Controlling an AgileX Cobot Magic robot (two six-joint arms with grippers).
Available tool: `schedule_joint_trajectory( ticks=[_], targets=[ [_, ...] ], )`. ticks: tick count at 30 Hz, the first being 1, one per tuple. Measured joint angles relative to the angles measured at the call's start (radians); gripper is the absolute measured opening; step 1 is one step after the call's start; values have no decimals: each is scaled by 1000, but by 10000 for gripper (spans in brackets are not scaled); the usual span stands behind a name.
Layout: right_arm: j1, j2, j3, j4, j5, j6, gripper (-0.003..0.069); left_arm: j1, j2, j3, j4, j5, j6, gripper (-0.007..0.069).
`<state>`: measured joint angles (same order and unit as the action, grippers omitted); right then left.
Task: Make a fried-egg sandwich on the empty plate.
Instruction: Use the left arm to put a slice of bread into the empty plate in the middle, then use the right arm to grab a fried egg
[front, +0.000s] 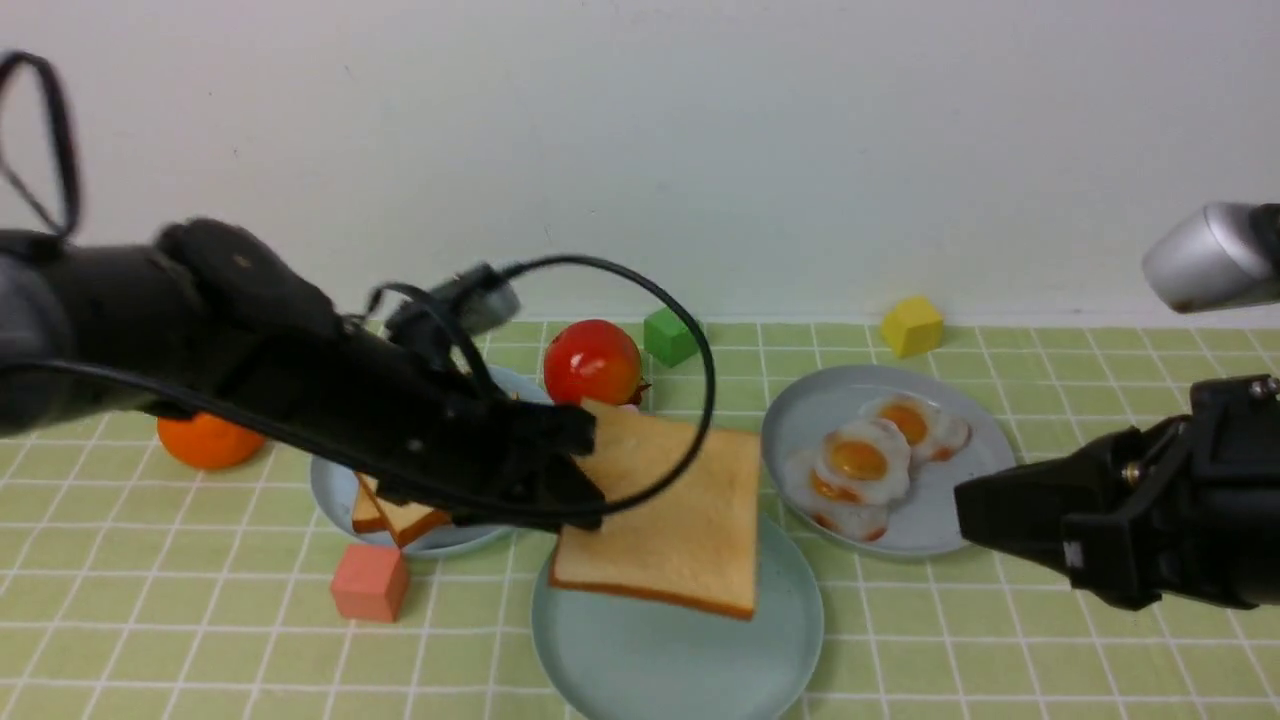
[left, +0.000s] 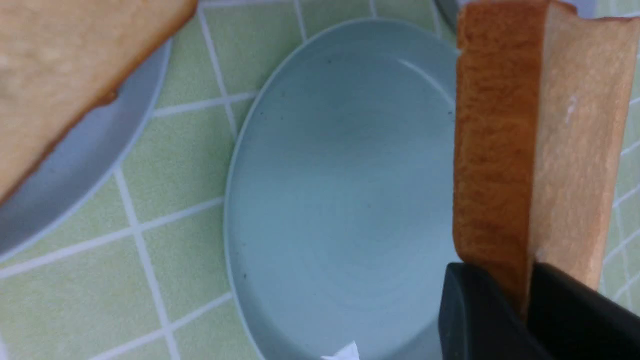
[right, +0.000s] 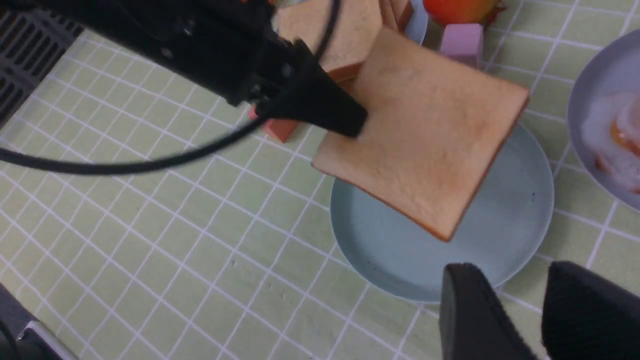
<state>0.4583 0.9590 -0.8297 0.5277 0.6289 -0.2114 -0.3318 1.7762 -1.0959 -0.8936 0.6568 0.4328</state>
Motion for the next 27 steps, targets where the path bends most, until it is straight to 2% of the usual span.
schedule_joint_trajectory(
  ticks=[4,9,11,12,13,14,20,23,27],
  targets=[
    [0,0,0,0,-10,0,241,-29,85,0,-2,-60,-55,119],
    [0,0,0,-4,-23,12,242,-30,146,0,-1,-66,-101,133],
    [0,2,0,-16,-37,33,248,-30,146,0,7,-58,-104,176],
    [0,7,0,-29,-43,52,254,-30,144,0,15,-51,-104,210],
    [0,20,-3,-70,-45,91,267,-30,136,0,34,-39,-107,274],
    [0,31,-7,-99,-43,109,272,-30,129,0,47,-32,-110,300],
    [-49,159,-102,-329,24,369,349,-30,33,-16,190,17,-175,529],
    [-106,223,-138,-386,17,463,368,-30,-27,-55,278,42,-231,586],
    [-190,329,-158,-361,3,477,353,-34,-96,-142,351,125,-257,582]
  ],
)
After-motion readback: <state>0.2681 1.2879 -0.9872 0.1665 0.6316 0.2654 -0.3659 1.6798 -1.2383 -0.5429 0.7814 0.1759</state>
